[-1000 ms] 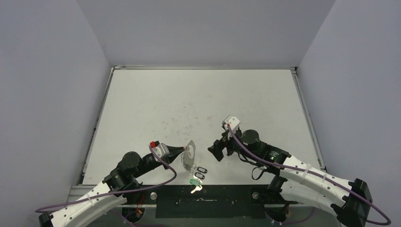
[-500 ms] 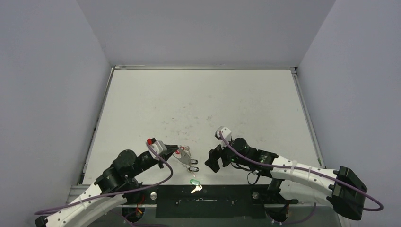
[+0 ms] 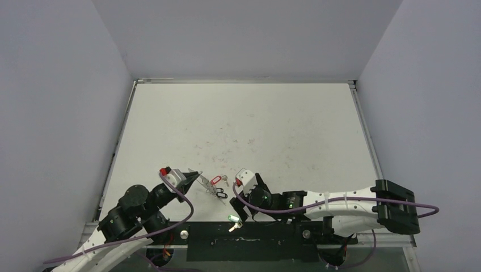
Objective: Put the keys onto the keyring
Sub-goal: Pick up the key from the center of the board.
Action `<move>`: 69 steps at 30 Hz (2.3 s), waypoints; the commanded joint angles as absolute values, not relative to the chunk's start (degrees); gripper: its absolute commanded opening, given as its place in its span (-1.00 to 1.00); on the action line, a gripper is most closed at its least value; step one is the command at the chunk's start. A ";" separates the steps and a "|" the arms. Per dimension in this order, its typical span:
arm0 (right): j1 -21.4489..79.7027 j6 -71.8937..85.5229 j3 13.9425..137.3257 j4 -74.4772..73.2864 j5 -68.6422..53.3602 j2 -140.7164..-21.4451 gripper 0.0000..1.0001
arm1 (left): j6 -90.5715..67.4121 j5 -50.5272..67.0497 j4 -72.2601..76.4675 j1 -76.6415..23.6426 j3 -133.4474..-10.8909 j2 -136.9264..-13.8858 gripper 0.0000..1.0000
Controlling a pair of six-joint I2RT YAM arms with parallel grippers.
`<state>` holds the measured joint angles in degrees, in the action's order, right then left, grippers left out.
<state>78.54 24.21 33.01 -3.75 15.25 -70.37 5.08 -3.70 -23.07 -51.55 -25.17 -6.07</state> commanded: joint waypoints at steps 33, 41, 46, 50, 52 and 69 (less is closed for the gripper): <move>98.13 46.34 49.31 -21.58 37.15 -92.56 -0.15 | 7.21 -9.93 -30.25 -51.62 -31.12 -3.08 -1.00; 98.65 48.44 49.13 -21.94 35.40 -93.31 -0.03 | 7.16 -9.51 -29.76 -51.59 -30.85 -3.36 -1.00; 98.79 49.98 48.96 -22.46 34.77 -94.50 -0.45 | 7.21 -9.40 -29.79 -51.59 -30.85 -3.45 -1.00; 98.80 49.98 48.78 -22.20 34.03 -94.48 -0.40 | 7.16 -9.40 -29.80 -51.59 -30.85 -3.41 -1.00; 98.82 50.12 48.70 -22.24 33.62 -94.63 -0.27 | 7.03 -9.32 -29.73 -51.59 -30.77 -3.41 -1.00; 96.63 49.48 46.83 -21.91 30.66 -92.27 -1.00 | 6.00 -8.08 -29.00 -51.59 -30.14 -3.59 -1.00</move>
<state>97.76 49.93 48.53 -22.26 31.44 -94.72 6.61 -9.34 -33.41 -51.55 -29.52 -3.09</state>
